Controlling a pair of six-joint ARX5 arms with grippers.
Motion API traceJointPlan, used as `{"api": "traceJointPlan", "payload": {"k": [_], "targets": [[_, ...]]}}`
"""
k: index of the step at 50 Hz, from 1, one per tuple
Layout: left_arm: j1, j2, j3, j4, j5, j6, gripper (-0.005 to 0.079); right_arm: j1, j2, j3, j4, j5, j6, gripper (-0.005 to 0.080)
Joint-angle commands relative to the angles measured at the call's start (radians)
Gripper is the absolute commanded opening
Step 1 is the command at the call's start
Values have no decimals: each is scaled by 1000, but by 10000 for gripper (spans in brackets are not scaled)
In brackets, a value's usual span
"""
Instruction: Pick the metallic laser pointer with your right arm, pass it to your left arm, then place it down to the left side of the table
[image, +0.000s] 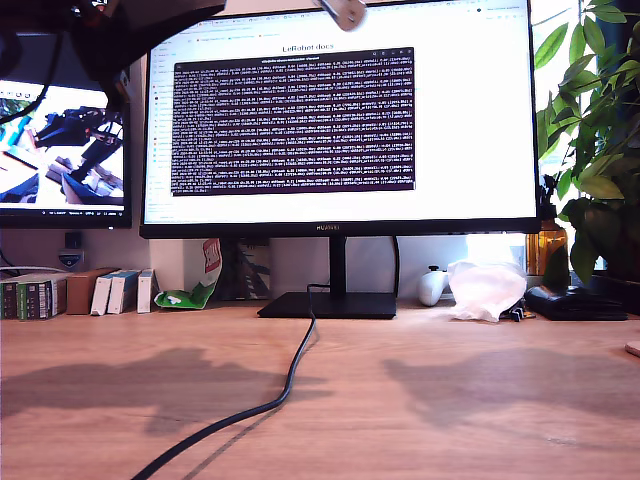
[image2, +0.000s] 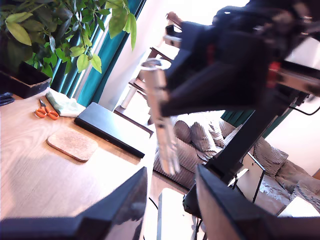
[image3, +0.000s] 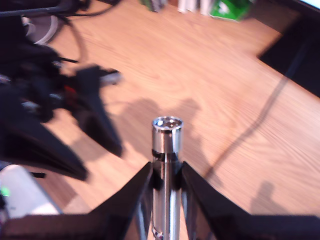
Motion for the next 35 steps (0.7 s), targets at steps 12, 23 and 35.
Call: {"api": "traceJointPlan", "payload": {"k": [12, 23, 35], "targets": [[-40, 10, 16, 49, -25, 6, 276, 29, -19, 10, 108, -29, -9, -11], [-66, 10, 35, 55, -45, 7, 276, 35, -19, 10, 147, -37, -9, -11], [-80, 10, 75, 60, -69, 11, 276, 47, -19, 10, 159, -62, -4, -11]]}}
